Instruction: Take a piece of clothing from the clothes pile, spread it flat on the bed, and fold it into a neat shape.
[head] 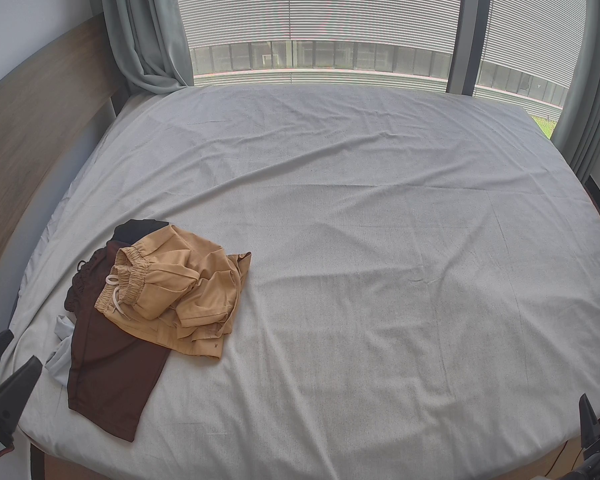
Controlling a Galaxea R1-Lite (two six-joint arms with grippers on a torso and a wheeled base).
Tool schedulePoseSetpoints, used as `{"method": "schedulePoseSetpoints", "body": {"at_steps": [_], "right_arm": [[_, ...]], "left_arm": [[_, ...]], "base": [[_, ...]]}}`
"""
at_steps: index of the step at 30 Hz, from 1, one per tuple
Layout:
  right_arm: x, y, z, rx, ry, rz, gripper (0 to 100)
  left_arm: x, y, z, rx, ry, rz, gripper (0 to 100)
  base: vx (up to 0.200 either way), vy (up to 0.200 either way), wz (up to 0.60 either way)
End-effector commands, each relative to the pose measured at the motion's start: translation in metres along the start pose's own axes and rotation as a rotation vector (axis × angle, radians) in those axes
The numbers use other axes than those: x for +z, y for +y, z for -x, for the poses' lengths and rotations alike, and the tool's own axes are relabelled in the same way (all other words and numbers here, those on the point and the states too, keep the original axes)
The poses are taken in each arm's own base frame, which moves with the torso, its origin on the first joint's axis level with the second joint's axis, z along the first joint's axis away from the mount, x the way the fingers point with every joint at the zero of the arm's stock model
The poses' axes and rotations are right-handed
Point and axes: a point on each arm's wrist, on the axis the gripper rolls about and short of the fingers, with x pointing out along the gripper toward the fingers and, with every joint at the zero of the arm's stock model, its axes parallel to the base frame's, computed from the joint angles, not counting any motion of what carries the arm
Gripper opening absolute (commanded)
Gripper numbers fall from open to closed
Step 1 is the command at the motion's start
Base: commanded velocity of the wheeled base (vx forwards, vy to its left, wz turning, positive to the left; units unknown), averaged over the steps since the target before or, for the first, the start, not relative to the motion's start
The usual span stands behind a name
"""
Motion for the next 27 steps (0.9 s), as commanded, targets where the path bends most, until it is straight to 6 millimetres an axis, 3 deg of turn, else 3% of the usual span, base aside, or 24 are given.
{"method": "schedulePoseSetpoints", "body": {"at_steps": [1, 13, 27], "right_arm": [[-0.005, 0.0, 0.0, 0.0, 0.001, 0.005, 100], [-0.005, 0.0, 0.0, 0.0, 0.001, 0.007, 100], [-0.005, 0.0, 0.0, 0.0, 0.001, 0.004, 100]], "left_arm": [[0.008, 0.003, -0.023, 0.006, 0.081, 0.031, 100], [0.017, 0.022, -0.08, 0.062, 0.098, 0.059, 100], [0.02, 0.054, -0.109, 0.012, 0.168, 0.128, 100]], "base": [[0.0, 0.0, 0.0], [0.0, 0.0, 0.0], [0.0, 0.0, 0.0]]}}
